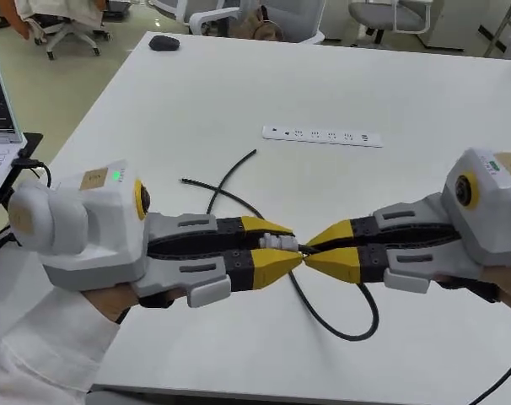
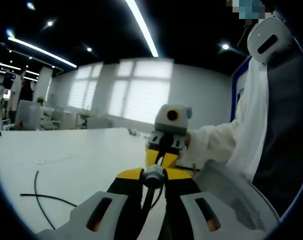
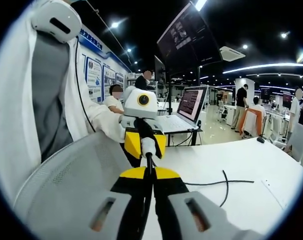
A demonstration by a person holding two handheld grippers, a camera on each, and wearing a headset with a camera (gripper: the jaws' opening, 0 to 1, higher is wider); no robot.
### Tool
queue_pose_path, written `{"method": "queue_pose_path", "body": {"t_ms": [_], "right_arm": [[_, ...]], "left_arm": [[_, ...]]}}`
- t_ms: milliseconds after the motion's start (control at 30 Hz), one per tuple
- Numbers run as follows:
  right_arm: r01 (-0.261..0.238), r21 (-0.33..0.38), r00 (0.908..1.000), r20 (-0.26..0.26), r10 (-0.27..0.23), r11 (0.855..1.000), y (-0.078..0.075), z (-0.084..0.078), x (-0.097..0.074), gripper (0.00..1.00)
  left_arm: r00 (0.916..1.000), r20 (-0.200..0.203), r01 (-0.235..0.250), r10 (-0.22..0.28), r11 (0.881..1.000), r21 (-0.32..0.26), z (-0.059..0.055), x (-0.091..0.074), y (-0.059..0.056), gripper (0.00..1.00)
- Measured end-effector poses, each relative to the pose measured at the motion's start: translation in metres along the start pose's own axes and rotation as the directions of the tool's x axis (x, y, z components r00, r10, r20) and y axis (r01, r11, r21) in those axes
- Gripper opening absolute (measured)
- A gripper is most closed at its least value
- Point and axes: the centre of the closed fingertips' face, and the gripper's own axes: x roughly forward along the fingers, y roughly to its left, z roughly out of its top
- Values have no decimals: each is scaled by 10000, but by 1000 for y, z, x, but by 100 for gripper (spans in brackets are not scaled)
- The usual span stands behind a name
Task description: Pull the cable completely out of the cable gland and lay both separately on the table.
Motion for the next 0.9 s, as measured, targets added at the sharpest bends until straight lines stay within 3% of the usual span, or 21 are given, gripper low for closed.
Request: {"method": "queue_pose_path", "body": {"t_ms": [133, 367, 767, 900], "right_arm": [[220, 71, 9996, -172, -219, 9997, -5, -7, -9, 3], [435, 254, 9974, -578, -419, 9987, -9, -25, -20, 3], [1269, 884, 9834, -1413, -1136, 9880, -18, -64, -47, 3], [1514, 1076, 9783, -1587, -1333, 9826, -21, -73, -54, 3]], "left_arm": [[9998, 167, -118, 119, 9999, -80, 3, -2, 3, 17], [9998, 102, -140, 140, 9999, -57, 2, -2, 4, 17], [9991, 347, -250, 255, 9996, -156, 7, -4, 7, 17], [9976, 624, -280, 296, 9993, -262, 12, -5, 8, 17]]}}
